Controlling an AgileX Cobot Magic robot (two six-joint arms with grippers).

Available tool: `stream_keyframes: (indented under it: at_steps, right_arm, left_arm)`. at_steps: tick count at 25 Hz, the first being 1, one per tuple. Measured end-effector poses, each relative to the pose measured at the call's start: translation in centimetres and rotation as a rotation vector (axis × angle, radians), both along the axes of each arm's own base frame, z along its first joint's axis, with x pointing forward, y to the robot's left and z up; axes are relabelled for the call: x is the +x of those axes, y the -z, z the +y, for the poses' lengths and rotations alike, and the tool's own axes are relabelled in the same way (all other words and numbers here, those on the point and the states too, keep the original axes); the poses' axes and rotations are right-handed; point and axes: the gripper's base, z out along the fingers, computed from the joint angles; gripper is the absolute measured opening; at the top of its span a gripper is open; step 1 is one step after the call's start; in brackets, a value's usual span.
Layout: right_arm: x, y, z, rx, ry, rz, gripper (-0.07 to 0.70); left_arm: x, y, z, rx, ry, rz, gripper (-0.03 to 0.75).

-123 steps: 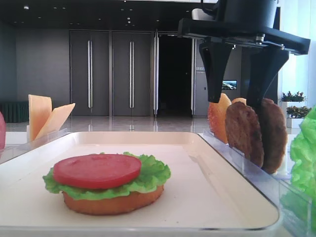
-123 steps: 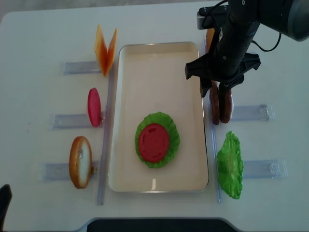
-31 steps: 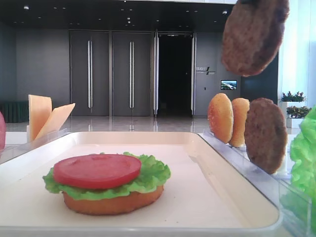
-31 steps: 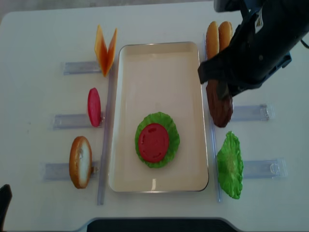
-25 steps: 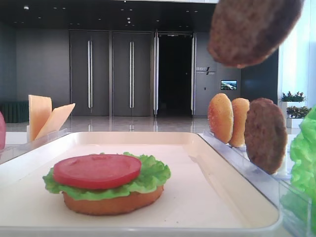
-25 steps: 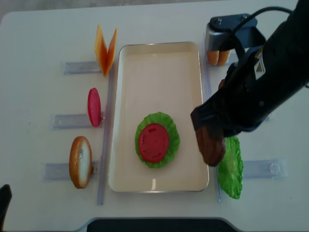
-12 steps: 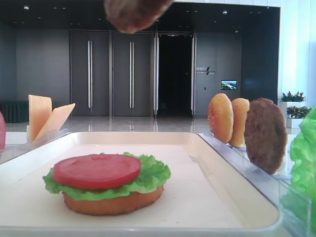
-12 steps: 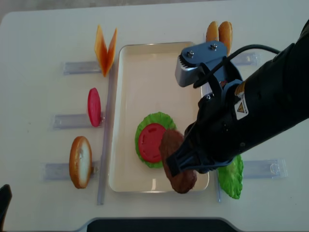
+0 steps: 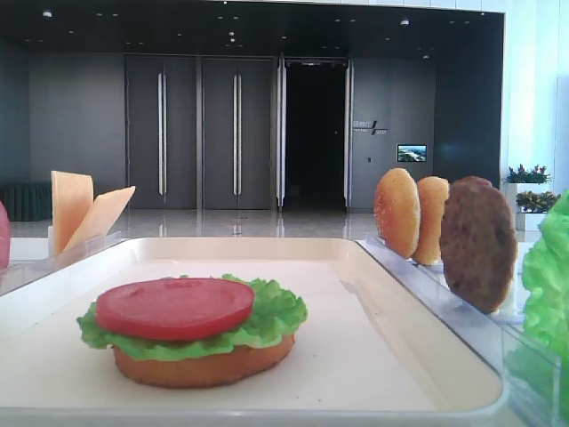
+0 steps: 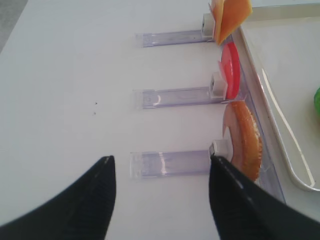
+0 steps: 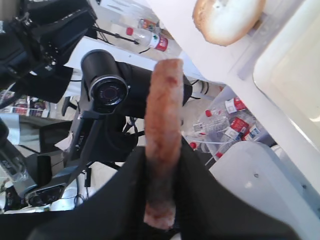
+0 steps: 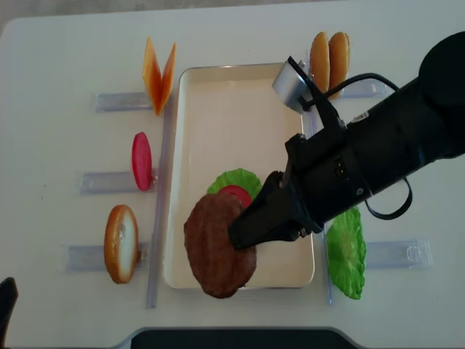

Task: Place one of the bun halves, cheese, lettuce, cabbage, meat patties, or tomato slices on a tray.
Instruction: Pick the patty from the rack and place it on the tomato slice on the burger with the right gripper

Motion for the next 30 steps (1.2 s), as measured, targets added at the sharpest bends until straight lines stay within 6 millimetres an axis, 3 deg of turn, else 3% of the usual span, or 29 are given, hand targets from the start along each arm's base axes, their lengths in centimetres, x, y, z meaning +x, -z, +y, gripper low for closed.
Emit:
stream_keyframes:
  at_steps: [6,12,25,30]
  right_arm:
    - [2.8,3.0,0.8,0.118,-0.024,0.044,0.148]
    - [5.7,6.9,0.2,0.109,0.029,0.079,0.148]
    - [7.6,10.1,-0.1,0.075,0.1,0.052,0.148]
    - [8.1,11.4,0.0,0.058,0.131,0.078,0.148]
  left_arm:
    - [0.0,0.0,0.0,0.001,-0.001,0.0,0.452]
    - [0.0,0.0,0.0,0.002,-0.001,0.0,0.452]
    - [0.0,0.0,0.0,0.002,-0.001,0.0,0.449]
    - [0.0,0.0,0.0,0.002,-0.001,0.0,0.391]
